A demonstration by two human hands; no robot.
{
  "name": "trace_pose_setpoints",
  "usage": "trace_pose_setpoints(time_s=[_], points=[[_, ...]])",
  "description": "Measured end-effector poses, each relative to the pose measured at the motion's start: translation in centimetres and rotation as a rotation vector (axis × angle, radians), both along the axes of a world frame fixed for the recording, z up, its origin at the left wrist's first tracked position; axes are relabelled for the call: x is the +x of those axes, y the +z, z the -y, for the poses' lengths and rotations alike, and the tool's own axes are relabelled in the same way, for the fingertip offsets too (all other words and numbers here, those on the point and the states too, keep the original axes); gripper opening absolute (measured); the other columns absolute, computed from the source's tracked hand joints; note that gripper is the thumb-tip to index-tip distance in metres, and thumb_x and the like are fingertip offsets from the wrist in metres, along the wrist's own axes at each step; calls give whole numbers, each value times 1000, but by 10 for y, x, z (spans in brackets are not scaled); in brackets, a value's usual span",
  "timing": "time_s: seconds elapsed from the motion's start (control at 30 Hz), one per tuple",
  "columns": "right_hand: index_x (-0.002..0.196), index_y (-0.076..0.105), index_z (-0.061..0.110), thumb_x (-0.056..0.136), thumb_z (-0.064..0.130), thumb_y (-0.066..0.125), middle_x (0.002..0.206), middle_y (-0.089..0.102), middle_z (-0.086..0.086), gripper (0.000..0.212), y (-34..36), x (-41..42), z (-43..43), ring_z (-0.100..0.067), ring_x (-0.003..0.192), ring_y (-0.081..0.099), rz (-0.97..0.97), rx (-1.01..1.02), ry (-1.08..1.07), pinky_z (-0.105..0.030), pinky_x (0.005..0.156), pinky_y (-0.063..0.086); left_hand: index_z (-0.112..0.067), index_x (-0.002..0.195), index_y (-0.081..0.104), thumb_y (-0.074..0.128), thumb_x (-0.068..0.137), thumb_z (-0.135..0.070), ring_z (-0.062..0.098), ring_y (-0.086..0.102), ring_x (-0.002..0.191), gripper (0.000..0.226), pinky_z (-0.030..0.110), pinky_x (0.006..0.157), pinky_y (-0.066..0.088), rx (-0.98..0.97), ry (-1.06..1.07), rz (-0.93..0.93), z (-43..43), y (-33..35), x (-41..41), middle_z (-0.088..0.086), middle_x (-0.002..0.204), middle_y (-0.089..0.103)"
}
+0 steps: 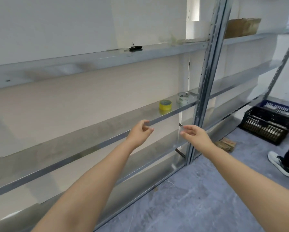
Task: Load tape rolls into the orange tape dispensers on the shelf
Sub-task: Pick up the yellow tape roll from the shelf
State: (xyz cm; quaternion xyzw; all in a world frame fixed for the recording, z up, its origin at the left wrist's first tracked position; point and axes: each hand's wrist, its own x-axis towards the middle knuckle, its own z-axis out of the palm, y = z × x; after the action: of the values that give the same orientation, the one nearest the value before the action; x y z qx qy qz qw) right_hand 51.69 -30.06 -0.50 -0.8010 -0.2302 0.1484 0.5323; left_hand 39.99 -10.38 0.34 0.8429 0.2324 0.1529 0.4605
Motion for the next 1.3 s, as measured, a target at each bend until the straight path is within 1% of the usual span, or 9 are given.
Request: trace_pose_setpoints(time_s=[0.13, 0.37, 0.47, 0.63, 0.73, 0.93, 1.1, 1.2, 1.3], points=[[118, 56, 19, 81, 30, 66, 91, 63, 11, 39, 0, 62, -25, -7, 88, 59, -28, 10, 0, -27, 85, 44, -17, 128, 47, 57, 89, -32, 20, 57, 106, 42, 27, 87, 40, -35, 12, 4, -24, -6, 62, 3, 105, 61], [121, 54, 18, 83, 27, 65, 108, 65, -1, 41, -8, 156, -44, -12, 95, 59, -64, -11, 50, -22, 80, 41, -16, 126, 48, 59, 88, -29, 17, 57, 96, 41, 24, 81, 38, -70, 56, -22, -47, -27, 153, 3, 102, 61], [124, 51, 17, 83, 26, 66, 114, 61, -3, 45, -11, 202, -49, -13, 98, 57, -80, -19, 112, -23, 80, 41, -15, 127, 48, 58, 89, -27, 15, 55, 91, 41, 25, 77, 40, -87, 107, -19, -49, -34, 193, 6, 103, 61], [132, 43, 17, 81, 30, 67, 124, 54, -2, 58, -13, 284, -62, -18, 111, 54, -61, -71, 247, -29, 88, 45, -11, 129, 46, 60, 88, -22, 15, 55, 91, 45, 25, 80, 39, -135, 204, 17, -44, -43, 251, 7, 100, 61], [133, 42, 19, 81, 34, 67, 126, 53, -1, 60, -12, 328, -76, -13, 107, 51, -21, -121, 344, -25, 85, 41, -8, 130, 44, 61, 88, -18, 15, 55, 91, 47, 24, 81, 39, -176, 281, 32, -41, -40, 277, 4, 95, 60], [134, 42, 14, 81, 30, 68, 132, 51, -7, 61, -30, 374, -123, -14, 107, 51, -46, -181, 519, -27, 88, 42, -7, 131, 43, 64, 86, -15, 15, 55, 92, 50, 24, 79, 40, -235, 424, 1, -43, -57, 295, 8, 101, 60], [136, 37, 10, 78, 25, 71, 137, 48, -9, 68, -59, 396, -169, -20, 123, 47, 0, -227, 649, -24, 97, 36, -7, 132, 43, 70, 81, -13, 19, 52, 98, 58, 27, 86, 42, -223, 503, -61, -75, -77, 318, 14, 115, 58], [138, 35, 10, 77, 23, 73, 143, 42, -8, 74, -78, 408, -191, -20, 131, 39, 7, -227, 655, -21, 99, 28, -10, 132, 42, 74, 76, -14, 19, 50, 101, 64, 25, 84, 41, -163, 494, -109, -94, -90, 338, 13, 124, 55], [139, 32, 10, 72, 22, 76, 143, 37, -11, 81, -94, 423, -213, -22, 132, 36, 75, -233, 650, -20, 95, 31, -10, 134, 40, 78, 72, -13, 20, 50, 109, 73, 25, 83, 42, -215, 509, -99, -109, -104, 359, 12, 134, 48]])
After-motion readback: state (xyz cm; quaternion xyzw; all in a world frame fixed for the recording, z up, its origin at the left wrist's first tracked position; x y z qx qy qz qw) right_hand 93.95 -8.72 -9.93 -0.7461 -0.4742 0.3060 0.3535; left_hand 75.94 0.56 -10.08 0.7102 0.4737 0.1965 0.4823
